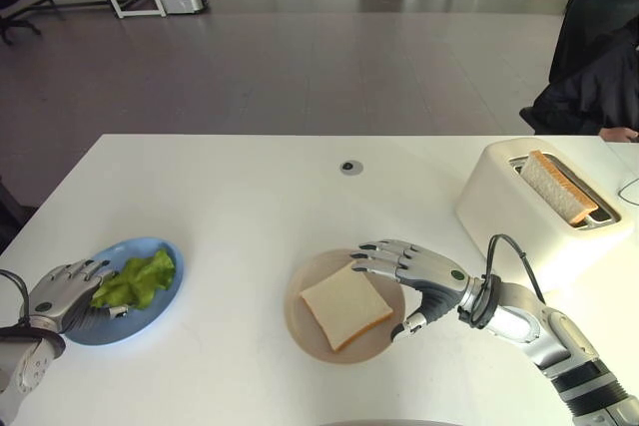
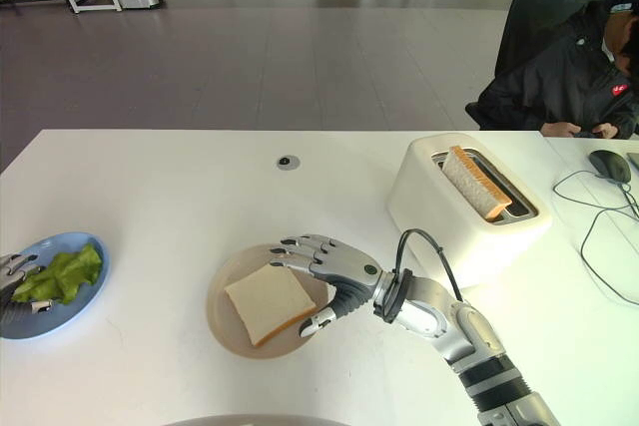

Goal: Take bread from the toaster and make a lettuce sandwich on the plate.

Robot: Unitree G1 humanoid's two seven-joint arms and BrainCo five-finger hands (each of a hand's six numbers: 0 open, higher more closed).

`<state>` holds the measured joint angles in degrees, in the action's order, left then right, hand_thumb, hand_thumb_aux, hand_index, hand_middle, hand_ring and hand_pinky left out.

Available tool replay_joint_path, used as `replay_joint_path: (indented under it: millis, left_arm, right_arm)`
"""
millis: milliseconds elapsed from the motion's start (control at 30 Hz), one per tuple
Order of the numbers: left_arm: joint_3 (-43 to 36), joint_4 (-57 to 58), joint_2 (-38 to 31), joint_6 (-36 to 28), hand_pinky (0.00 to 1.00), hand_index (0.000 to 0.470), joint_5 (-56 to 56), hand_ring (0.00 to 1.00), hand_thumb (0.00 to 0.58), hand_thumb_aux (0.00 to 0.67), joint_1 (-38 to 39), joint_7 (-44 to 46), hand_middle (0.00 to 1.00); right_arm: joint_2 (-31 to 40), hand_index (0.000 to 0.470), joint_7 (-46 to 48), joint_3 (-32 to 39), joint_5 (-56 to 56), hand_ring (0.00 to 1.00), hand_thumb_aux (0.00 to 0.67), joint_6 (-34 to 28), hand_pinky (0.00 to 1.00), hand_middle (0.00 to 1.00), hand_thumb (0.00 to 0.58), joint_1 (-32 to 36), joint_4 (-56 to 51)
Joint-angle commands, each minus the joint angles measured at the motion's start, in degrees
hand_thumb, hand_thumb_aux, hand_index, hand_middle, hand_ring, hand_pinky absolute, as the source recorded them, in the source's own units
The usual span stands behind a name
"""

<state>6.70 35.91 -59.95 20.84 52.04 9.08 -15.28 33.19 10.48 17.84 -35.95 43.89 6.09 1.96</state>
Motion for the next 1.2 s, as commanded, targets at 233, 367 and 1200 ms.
replay_joint_path:
  millis: [233,367,1200]
  left_arm:
    - [-3.1,-4.6,-1.0,0.3,0.0,0.47,-4.9,0.0,0.58,0.67,1.9,-1.3,0.0]
    - [-4.2,-3.5,-0.9,1.1,0.0,0.47,-6.6,0.0,0.58,0.67,1.8,-1.3,0.0]
    - [-8.6,-57.8,13.6,-2.1,0.0,0.47,-33.2,0.0,0.58,0.67,0.4,29.3,0.0]
  right_arm:
    - [-0.6,0.0,1.1,0.6,0.9,0.0,0.0,0.5,0.0,0.0,0.0,0.5,0.7]
    - [-0.9,0.0,1.1,0.6,0.8,0.0,0.0,0.7,0.0,0.0,0.0,0.4,0.7]
    - [-1.4,0.0,-4.5,-6.9,2.5,0.0,0.0,-4.5,0.0,0.0,0.0,2.8,-6.2]
